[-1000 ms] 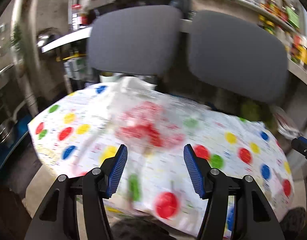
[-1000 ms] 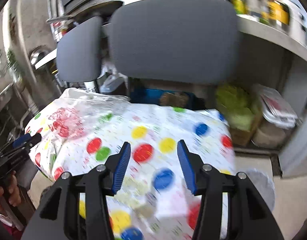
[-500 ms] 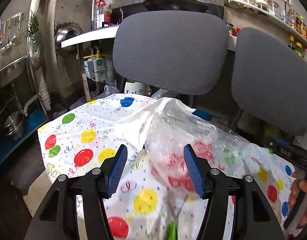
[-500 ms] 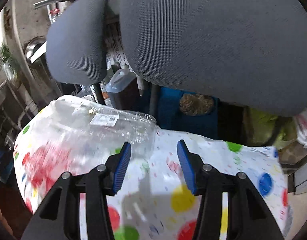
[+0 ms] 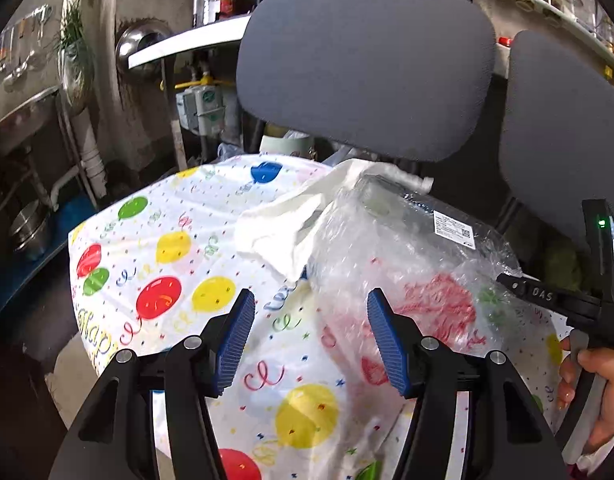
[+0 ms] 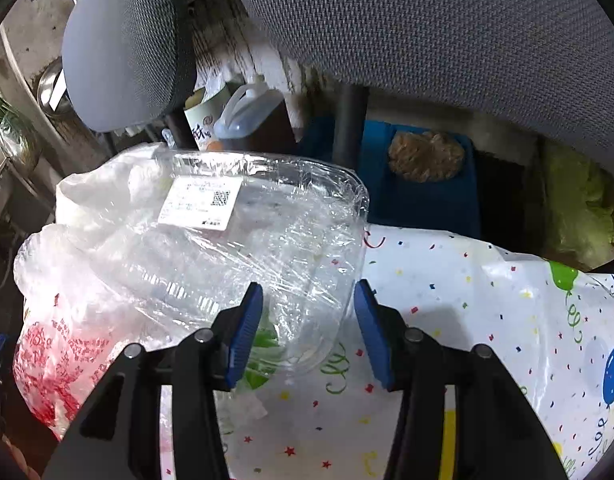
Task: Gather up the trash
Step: 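Grasp the clear plastic box with the right tool while the left tool grasps the red-print plastic bag, then carry the bag and box to the trash bin and release them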
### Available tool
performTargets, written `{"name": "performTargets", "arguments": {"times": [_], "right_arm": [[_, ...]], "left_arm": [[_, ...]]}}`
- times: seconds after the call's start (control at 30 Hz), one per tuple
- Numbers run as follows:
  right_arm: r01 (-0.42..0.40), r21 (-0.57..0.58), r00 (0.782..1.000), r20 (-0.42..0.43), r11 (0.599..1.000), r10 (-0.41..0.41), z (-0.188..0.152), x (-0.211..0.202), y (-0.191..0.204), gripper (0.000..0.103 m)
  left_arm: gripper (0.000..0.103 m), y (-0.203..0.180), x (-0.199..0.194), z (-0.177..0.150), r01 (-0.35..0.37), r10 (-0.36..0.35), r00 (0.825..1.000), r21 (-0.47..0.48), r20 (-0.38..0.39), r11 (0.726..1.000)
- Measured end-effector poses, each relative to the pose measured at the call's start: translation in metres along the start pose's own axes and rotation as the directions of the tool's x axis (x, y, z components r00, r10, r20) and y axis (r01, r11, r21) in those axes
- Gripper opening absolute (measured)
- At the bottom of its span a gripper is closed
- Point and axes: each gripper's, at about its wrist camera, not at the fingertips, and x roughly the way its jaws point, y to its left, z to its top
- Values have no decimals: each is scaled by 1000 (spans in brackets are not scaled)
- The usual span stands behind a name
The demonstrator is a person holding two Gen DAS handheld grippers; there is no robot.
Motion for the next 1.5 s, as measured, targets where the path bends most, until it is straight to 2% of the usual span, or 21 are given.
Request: {"name": "performTargets", "arguments": {"times": [0.07, 0.13, 0.33, 0.5, 0.6, 0.73, 0.83, 0.93, 1.0, 1.13, 1.2, 1.3, 1.37, 1.5], "right_arm": [[6, 7, 1000, 9, 1000, -6, -2, -6, -1, 20], [7, 5, 1000, 26, 1000, -7, -6, -18, -1, 17], [25, -3, 996, 89, 1000, -25, -29, -74, -9, 17], [64, 29, 989, 134, 998, -67, -56, -120, -33, 15], [106, 77, 976, 184, 991, -118, -70, -144, -52, 13], [130, 154, 951, 260, 980, -167, -82, -178, -78, 11], [146, 181, 935, 295, 973, -195, -93, -202, -90, 10], [170, 189, 923, 314, 967, -224, -105, -219, -100, 10], [183, 193, 920, 312, 964, -237, -114, -228, -107, 10], [209, 217, 918, 291, 953, -268, -135, -242, -119, 10], [215, 240, 916, 286, 947, -280, -145, -248, -128, 10], [208, 279, 910, 297, 938, -290, -158, -261, -139, 9], [206, 308, 898, 318, 929, -305, -165, -275, -147, 9], [226, 363, 849, 382, 904, -366, -179, -316, -165, 9]], "left_arm": [[60, 3, -2, -2, -4, 4, 1000, -5, -5, 1000], [60, 6, -5, -4, -6, 5, 1000, -12, -4, 1000], [60, 9, -21, -8, 11, -11, 1000, -15, 4, 1000], [60, 8, -36, -18, 34, -34, 999, -12, -4, 999], [61, 4, -46, -25, 66, -66, 998, 4, -10, 998], [78, -3, -57, -33, 128, -128, 992, 33, -6, 991], [78, -17, -51, -36, 140, -137, 990, 84, -41, 987], [77, -27, -30, -38, 160, -152, 984, 80, -92, 984], [71, -32, -21, -40, 173, -164, 981, 79, -106, 982], [23, -46, -12, -48, 188, -172, 975, 102, -144, 977], [13, -51, -21, -49, 199, -186, 975, 108, -122, 974], [10, -62, -51, -43, 245, -242, 969, 124, -42, 962], [9, -72, -72, -37, 287, -290, 957, 141, 6, 948], [9, -105, -115, -28, 393, -413, 908, 206, 66, 896]]}}
